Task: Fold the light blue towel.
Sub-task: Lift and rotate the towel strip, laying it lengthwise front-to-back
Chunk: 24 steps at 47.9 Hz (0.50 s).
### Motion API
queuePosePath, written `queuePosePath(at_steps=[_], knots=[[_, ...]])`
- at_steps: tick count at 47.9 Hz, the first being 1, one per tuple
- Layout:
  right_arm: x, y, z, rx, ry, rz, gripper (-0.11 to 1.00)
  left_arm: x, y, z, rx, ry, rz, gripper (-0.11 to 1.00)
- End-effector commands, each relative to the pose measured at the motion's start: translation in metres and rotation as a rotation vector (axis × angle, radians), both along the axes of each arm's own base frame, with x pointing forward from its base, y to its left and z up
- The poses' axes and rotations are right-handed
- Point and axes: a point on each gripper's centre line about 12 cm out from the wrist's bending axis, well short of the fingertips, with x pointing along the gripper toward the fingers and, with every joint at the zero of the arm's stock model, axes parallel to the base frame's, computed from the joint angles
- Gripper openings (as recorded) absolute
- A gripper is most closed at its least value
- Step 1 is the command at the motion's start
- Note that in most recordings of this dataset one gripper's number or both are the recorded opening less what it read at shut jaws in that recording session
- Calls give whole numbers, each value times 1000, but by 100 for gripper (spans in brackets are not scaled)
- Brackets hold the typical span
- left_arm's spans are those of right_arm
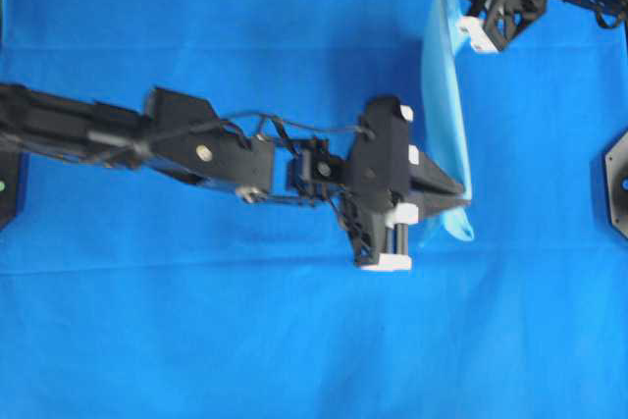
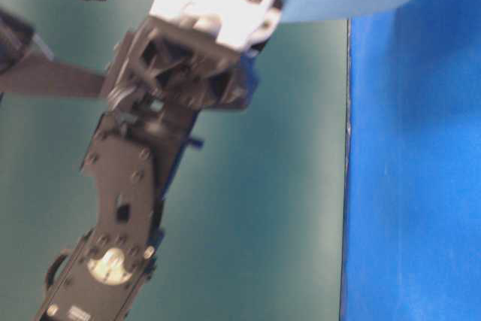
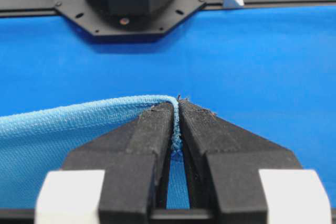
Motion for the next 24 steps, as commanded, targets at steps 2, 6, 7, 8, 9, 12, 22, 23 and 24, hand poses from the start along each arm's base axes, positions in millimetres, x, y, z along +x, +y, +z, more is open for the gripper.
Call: queuePosePath(at_steps=[2,6,7,8,9,12,22,23,24], knots=[[-3,-6,2,3,18,-17,2,2,-23,14,0,-45,-44,3],[2,-8,-3,6,35,-10,2,-2,-23,7,-2,-34,-43,3],[4,-9,-5,5,37,-7,2,-4,-22,4,-1,-32,-43,3],[6,-10,-6,4,38,-4,2,-6,-22,1,-8,-28,-40,3],[8,-11,-8,3,41,-1,2,-9,-22,-1,-14,-28,-38,3],[20,-15,-13,-3,45,17,2,-20,-20,-9,-28,-36,-30,3],[68,-24,-31,-25,68,90,2,-69,-12,-31,-108,-52,5,3],[76,-25,-33,-26,70,100,2,-73,-12,-33,-118,-49,8,3],[80,-26,-34,-27,72,105,2,-77,-11,-35,-127,-45,12,3]])
